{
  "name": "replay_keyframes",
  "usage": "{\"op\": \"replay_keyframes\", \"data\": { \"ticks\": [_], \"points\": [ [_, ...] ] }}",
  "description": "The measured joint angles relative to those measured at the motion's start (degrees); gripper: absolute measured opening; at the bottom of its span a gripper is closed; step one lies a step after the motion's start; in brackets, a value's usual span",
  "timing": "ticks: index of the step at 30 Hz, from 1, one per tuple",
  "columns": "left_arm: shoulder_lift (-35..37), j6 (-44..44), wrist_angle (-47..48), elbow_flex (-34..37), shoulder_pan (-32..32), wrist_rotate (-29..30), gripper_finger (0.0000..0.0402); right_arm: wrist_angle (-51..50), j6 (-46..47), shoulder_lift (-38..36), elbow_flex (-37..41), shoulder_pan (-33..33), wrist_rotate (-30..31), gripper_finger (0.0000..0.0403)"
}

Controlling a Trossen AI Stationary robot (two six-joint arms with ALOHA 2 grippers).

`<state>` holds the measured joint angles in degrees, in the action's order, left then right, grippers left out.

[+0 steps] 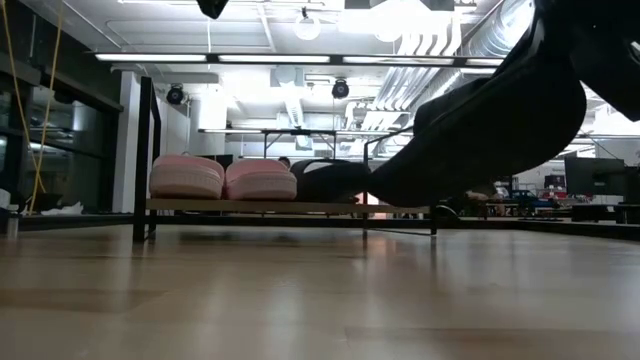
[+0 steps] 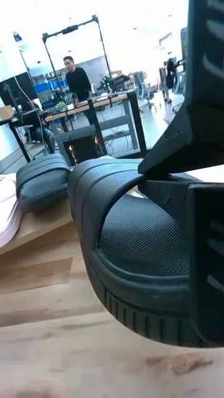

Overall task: Pick and place slides into the shelf
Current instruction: Put the black slide on the shelf

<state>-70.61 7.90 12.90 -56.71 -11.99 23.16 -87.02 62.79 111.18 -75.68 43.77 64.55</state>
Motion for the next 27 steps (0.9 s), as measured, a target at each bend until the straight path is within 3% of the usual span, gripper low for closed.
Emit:
{"op": "replay_keyframes", "data": {
  "ticks": [12,19,27],
  "points": [
    [0.0,-0.1,0.0,0.0,0.0,0.0,0.015,6.0,-5.2,0.0,0.0,0.1,-2.7,0.0],
    [0.0,-0.1,0.0,0.0,0.0,0.0,0.015,3.1,-3.5,0.0,0.0,0.1,-7.1,0.0],
    [0.0,-0.1,0.0,0.0,0.0,0.0,0.015,-2.3,0.1,0.0,0.0,0.1,-6.4,0.0]
  ]
}}
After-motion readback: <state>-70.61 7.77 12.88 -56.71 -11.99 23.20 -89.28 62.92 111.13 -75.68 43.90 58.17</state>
